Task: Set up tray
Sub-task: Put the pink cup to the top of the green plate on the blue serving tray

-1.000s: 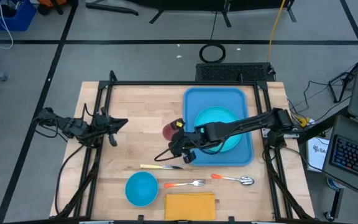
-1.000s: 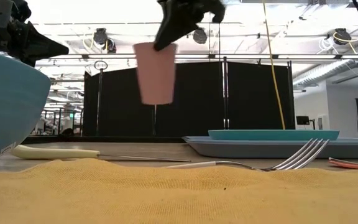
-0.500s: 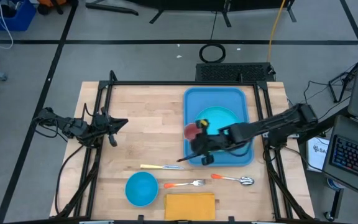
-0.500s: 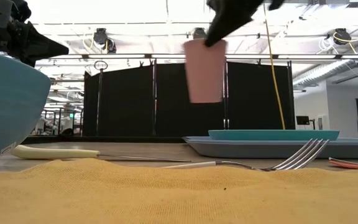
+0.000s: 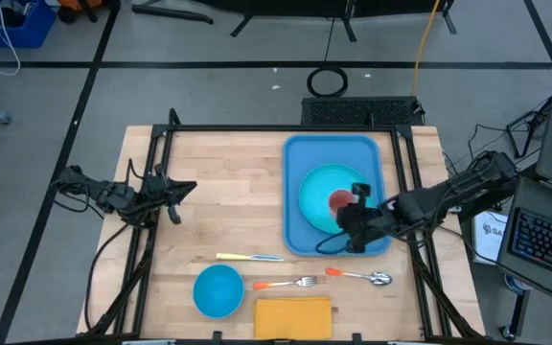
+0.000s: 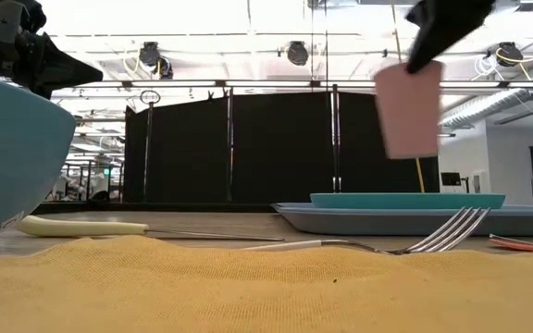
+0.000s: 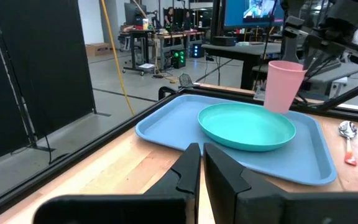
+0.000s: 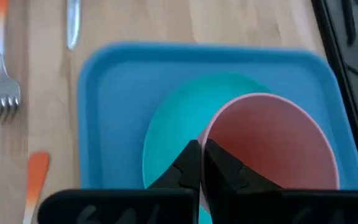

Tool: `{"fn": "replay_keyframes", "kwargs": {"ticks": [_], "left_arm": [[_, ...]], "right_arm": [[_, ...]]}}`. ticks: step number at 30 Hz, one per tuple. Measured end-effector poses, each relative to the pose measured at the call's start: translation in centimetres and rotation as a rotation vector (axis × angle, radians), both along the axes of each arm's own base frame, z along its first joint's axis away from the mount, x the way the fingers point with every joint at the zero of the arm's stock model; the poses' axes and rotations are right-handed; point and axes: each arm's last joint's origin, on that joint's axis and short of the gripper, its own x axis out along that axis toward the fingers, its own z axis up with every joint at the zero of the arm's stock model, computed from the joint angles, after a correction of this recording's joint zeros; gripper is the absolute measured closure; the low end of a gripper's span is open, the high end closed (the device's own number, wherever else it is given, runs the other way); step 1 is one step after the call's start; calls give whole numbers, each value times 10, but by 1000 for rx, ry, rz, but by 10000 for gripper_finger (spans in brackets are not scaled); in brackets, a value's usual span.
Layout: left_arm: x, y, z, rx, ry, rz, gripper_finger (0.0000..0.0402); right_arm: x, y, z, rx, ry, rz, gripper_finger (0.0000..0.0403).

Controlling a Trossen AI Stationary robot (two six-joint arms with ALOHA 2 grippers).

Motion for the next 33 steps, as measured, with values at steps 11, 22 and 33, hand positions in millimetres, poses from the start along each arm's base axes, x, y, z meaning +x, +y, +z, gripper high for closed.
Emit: {"fn": "replay_keyframes", "kwargs": {"ticks": [11,22,33], "left_arm": [[0,0,0,6,2,0,378],[0,0,0,4,-1,0,378],[0,0,2,-38,-36,0,378]], "right_arm": [[-36,23,-1,60,54,-112,403],[-59,39,-27,110,60,-225,403],[-88,56,-56,149,14,-295,403]]}}
